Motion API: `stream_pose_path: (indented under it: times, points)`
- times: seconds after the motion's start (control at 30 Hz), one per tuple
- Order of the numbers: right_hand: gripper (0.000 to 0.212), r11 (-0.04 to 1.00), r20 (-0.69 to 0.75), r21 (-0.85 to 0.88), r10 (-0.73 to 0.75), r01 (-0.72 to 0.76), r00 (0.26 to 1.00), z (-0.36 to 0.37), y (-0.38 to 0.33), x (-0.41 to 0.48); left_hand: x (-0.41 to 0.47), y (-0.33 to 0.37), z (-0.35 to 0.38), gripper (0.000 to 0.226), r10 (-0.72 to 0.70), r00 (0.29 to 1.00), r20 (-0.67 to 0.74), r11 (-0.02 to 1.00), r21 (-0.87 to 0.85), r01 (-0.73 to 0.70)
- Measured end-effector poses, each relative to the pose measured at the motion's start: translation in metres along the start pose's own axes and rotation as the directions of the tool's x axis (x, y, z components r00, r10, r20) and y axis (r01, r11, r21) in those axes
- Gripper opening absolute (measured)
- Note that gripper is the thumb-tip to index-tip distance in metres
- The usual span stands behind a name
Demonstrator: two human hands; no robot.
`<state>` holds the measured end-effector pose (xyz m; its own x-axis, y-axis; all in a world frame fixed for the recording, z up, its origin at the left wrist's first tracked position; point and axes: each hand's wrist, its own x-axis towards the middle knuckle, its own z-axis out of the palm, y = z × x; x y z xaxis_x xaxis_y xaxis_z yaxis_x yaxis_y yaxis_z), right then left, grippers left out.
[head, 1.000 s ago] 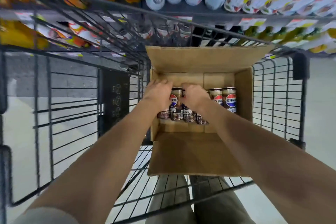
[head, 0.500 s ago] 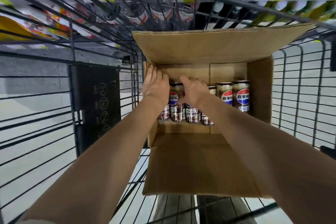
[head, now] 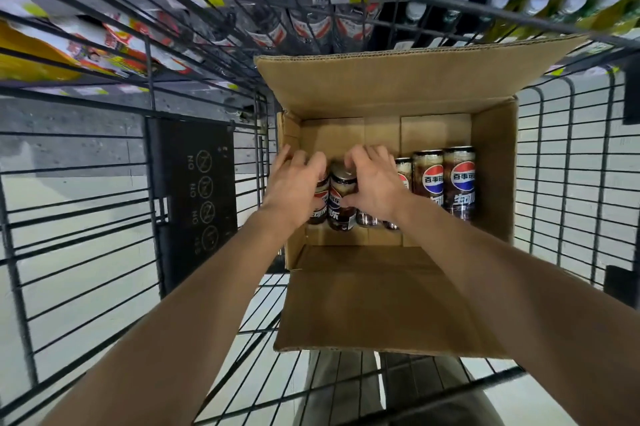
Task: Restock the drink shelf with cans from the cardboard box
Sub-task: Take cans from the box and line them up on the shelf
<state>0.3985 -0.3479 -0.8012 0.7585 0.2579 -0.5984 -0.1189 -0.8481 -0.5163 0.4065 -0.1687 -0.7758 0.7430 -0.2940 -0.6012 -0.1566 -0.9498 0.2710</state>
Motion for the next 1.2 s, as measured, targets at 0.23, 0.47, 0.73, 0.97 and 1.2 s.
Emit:
stream_pose_path:
  times: [0.23, 0.47, 0.73, 0.97, 1.2]
  points:
    - [0.085, 0.958, 0.040, 0.224, 0.174, -0.179, 0.984, -0.002, -0.003, -0.010, -0.008, -0.008, -0.011, 0.086, -0.193, 0.973, -0.130, 0.804, -0.588, 0.082]
    - [0.060, 0.650, 0.048, 0.746, 0.162, -0.143, 0.986, -0.056, -0.021, -0.055, -0.038, -0.004, -0.063, 0.069, -0.268, 0.950, -0.163, 0.553, -0.833, 0.013]
    - [0.073, 0.457, -0.082, 0.889, 0.213, -0.025, 0.973, -0.126, -0.062, -0.110, -0.085, 0.025, -0.139, 0.073, -0.147, 0.965, -0.219, 0.493, -0.862, -0.120]
    - [0.063, 0.503, -0.275, 0.853, 0.204, 0.140, 0.940, -0.188, -0.096, -0.185, -0.134, 0.069, -0.195, 0.077, -0.064, 0.951, -0.302, 0.470, -0.850, -0.238]
    - [0.069, 0.605, -0.516, 0.737, 0.214, 0.302, 0.829, -0.250, -0.109, -0.264, -0.168, 0.139, -0.246, 0.059, 0.068, 0.894, -0.442, 0.539, -0.738, -0.406]
